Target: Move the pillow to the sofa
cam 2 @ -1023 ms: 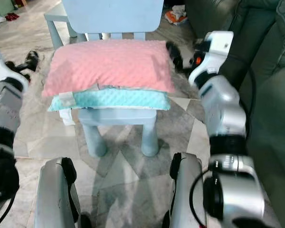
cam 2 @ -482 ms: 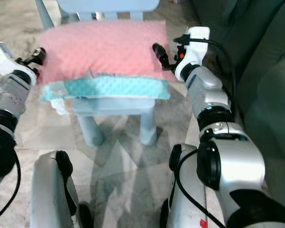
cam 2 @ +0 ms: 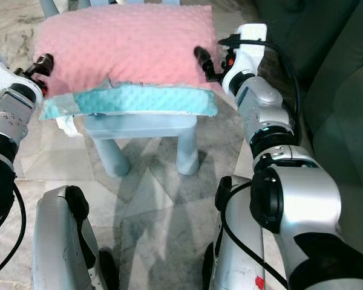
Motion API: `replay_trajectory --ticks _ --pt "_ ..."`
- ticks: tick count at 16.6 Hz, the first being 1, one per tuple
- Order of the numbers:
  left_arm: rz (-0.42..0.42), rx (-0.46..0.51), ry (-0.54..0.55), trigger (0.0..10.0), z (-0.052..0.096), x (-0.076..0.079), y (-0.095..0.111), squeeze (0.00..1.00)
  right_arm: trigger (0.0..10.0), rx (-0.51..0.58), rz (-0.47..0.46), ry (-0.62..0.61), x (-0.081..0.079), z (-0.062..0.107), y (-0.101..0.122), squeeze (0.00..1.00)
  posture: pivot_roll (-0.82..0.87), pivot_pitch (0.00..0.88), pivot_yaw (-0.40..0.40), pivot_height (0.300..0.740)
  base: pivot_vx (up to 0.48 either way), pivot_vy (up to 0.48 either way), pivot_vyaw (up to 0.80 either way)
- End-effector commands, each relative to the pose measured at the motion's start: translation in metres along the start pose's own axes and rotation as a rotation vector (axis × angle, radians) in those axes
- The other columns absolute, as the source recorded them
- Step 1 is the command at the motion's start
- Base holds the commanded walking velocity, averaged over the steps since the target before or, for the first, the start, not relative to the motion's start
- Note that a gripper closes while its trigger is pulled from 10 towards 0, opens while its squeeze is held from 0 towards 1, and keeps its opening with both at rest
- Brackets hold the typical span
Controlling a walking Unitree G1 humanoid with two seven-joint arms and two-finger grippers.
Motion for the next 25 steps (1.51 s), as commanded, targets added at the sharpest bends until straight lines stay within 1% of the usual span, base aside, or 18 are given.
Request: replay_trajectory --ticks 1,2,3,4,5,7,8,10,11,14,15,16,17,18,20,23,25 --pt "0.050 -0.001 0.003 10.0 0.001 -0.005 0.011 0.00 10.0 -0.001 -0.104 0.020 -0.001 -0.001 0.001 0.00 -0.05 0.282 0.006 0.339 0.000 0.000 0.00" --pt "0.046 -0.031 0.002 10.0 0.001 -0.005 0.006 0.00 10.0 -0.001 -0.152 0.038 -0.003 -0.001 0.000 0.00 -0.05 0.283 0.006 0.339 0.000 0.000 0.00" --pt "0.043 -0.066 -0.001 10.0 0.002 -0.005 -0.001 0.00 10.0 -0.006 -0.178 0.050 -0.006 -0.001 -0.001 0.00 -0.05 0.287 0.006 0.339 0.000 0.000 0.00" --pt "0.052 -0.093 -0.009 10.0 0.002 -0.004 -0.006 0.00 10.0 -0.019 -0.184 0.058 -0.009 -0.002 -0.004 0.00 -0.04 0.287 0.005 0.339 0.000 0.000 0.00" --pt "0.062 -0.130 -0.032 10.0 0.002 0.000 -0.013 0.00 10.0 -0.038 -0.193 0.069 -0.014 -0.003 -0.009 0.00 -0.04 0.289 0.003 0.339 0.000 0.000 0.00" --pt "0.061 -0.152 -0.057 10.0 0.002 0.005 -0.018 0.00 10.0 -0.051 -0.204 0.084 -0.020 -0.004 -0.012 0.00 -0.04 0.291 0.001 0.339 0.000 0.000 0.00" --pt "0.047 -0.187 -0.111 10.0 0.002 0.015 -0.025 0.00 10.0 -0.064 -0.219 0.118 -0.030 -0.006 -0.016 0.00 -0.04 0.294 -0.002 0.339 0.000 0.000 0.00" --pt "0.034 -0.239 -0.187 10.0 0.003 0.030 -0.035 0.00 10.0 -0.080 -0.225 0.165 -0.043 -0.008 -0.021 0.00 -0.04 0.296 -0.003 0.339 0.000 0.000 0.00" --pt "0.019 -0.275 -0.241 10.0 0.004 0.041 -0.044 0.00 10.0 -0.098 -0.226 0.199 -0.056 -0.009 -0.027 0.00 -0.04 0.298 -0.006 0.339 0.000 0.000 0.00" --pt "-0.020 -0.316 -0.295 10.0 0.006 0.050 -0.054 0.00 10.0 -0.125 -0.211 0.221 -0.070 -0.011 -0.037 0.00 -0.03 0.300 -0.007 0.339 0.000 0.000 0.00" --pt "-0.035 -0.343 -0.324 0.0 0.008 0.054 -0.062 0.00 0.4 -0.136 -0.211 0.238 -0.079 -0.010 -0.044 0.00 -0.02 0.302 -0.008 0.339 0.000 0.000 0.00" --pt "-0.038 -0.354 -0.338 0.0 0.009 0.056 -0.064 0.00 0.0 -0.138 -0.212 0.242 -0.081 -0.010 -0.047 0.00 -0.02 0.301 -0.009 0.339 0.000 0.000 0.00" --pt "-0.060 -0.383 -0.361 0.0 0.011 0.055 -0.069 0.00 0.0 -0.146 -0.209 0.233 -0.080 -0.008 -0.052 0.00 -0.02 0.303 -0.009 0.339 0.000 0.000 0.00" --pt "-0.060 -0.386 -0.362 0.0 0.012 0.054 -0.070 0.00 0.0 -0.148 -0.208 0.228 -0.079 -0.008 -0.054 0.00 -0.02 0.305 -0.008 0.339 0.000 0.000 0.00" --pt "-0.065 -0.384 -0.350 0.0 0.012 0.047 -0.069 0.00 0.0 -0.151 -0.208 0.192 -0.071 -0.006 -0.057 0.00 -0.02 0.302 -0.009 0.339 0.000 0.000 0.00" --pt "-0.060 -0.389 -0.351 0.0 0.013 0.043 -0.070 0.00 0.0 -0.151 -0.197 0.173 -0.066 -0.004 -0.058 0.00 -0.02 0.304 -0.011 0.339 0.000 0.000 0.00" --pt "-0.073 -0.367 -0.333 0.0 0.012 0.038 -0.067 0.00 0.0 -0.145 -0.176 0.149 -0.061 -0.004 -0.058 0.00 -0.03 0.306 -0.009 0.339 0.000 0.000 0.00"
Point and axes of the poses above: a point about 5 cm out from each wrist's last joint towards the gripper, its own z axis pointing back from the gripper into the wrist, its own y axis along the axis of the wrist's last joint, x = y × z, the point moved 5 cm from there along -z, pointing out of the wrist towards the gripper, and after that the axes turned 6 degrees about z, right-handed, at the moved point
